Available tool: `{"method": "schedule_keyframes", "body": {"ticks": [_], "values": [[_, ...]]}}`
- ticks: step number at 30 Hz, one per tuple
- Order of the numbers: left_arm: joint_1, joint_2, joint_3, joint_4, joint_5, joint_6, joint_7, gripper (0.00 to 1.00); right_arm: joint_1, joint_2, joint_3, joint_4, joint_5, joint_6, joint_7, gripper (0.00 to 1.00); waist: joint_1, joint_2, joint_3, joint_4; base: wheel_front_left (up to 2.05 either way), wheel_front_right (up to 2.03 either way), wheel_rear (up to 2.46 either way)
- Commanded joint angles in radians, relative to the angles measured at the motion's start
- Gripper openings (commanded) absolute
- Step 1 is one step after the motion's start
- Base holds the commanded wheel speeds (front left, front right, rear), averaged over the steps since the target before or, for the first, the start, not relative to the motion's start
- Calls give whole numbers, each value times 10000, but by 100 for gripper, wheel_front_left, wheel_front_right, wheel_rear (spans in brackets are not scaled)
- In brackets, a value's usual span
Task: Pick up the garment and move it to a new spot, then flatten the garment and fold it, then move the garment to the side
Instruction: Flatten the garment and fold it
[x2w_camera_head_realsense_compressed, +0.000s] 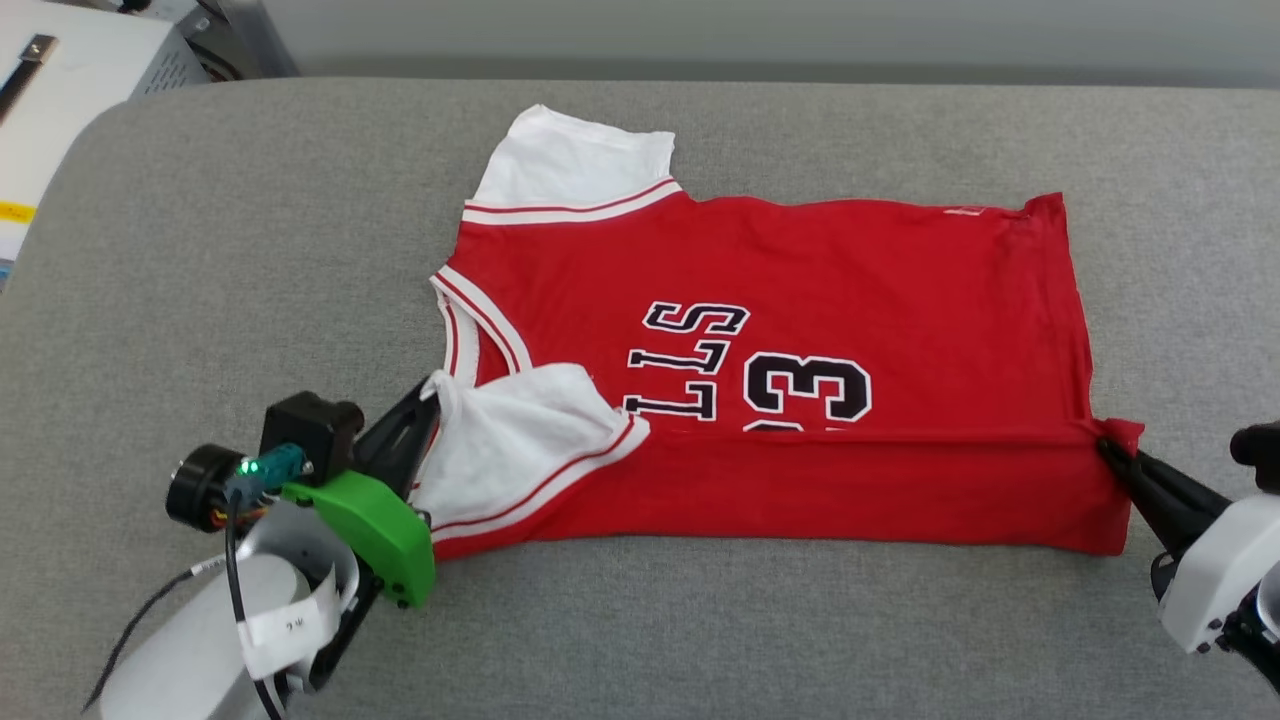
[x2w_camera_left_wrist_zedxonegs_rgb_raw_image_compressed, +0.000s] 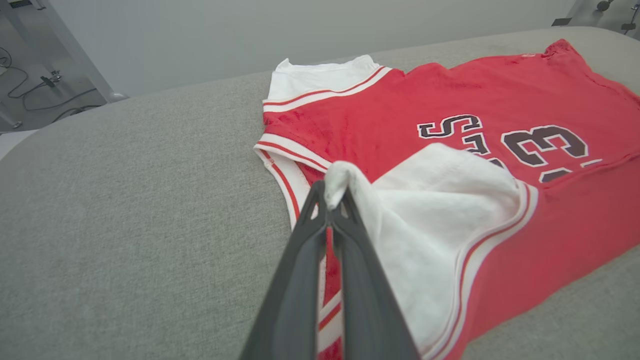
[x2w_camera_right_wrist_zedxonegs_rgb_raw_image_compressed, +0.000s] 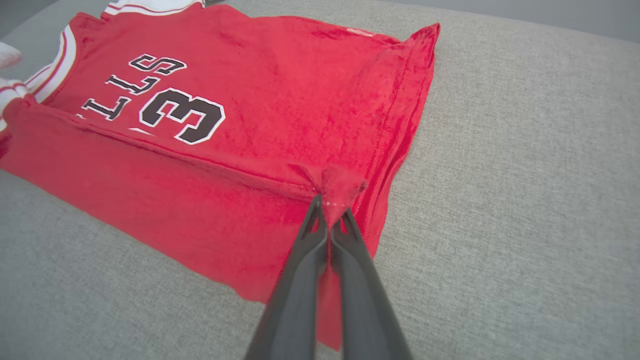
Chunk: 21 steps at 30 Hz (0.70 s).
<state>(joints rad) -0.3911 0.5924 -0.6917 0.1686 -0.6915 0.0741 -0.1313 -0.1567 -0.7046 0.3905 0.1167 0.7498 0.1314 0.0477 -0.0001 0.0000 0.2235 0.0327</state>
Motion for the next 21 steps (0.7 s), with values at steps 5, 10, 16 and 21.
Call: {"method": "schedule_keyframes", "body": {"ticks": [5,10,16,21], "values": [[-1261,-479,114,1662,235,-532,-480,0,-1023,197,51,431,-41,-7,158,0,1,0,1088,-255,0,0,0],[-1777,-1014,5,3382,302,-990,-885,0,-1658,373,468,1018,-1,-7,285,0,1,0,1430,-339,0,0,0],[-1841,-1552,-293,4955,451,-1407,-1135,0,-1949,522,963,1737,72,-7,63,0,1,0,1414,-330,0,0,0],[-1831,-1773,-145,5401,513,-1526,-1270,100,-1980,638,1052,2029,268,-7,-356,100,1,0,1068,-200,0,0,0]]}}
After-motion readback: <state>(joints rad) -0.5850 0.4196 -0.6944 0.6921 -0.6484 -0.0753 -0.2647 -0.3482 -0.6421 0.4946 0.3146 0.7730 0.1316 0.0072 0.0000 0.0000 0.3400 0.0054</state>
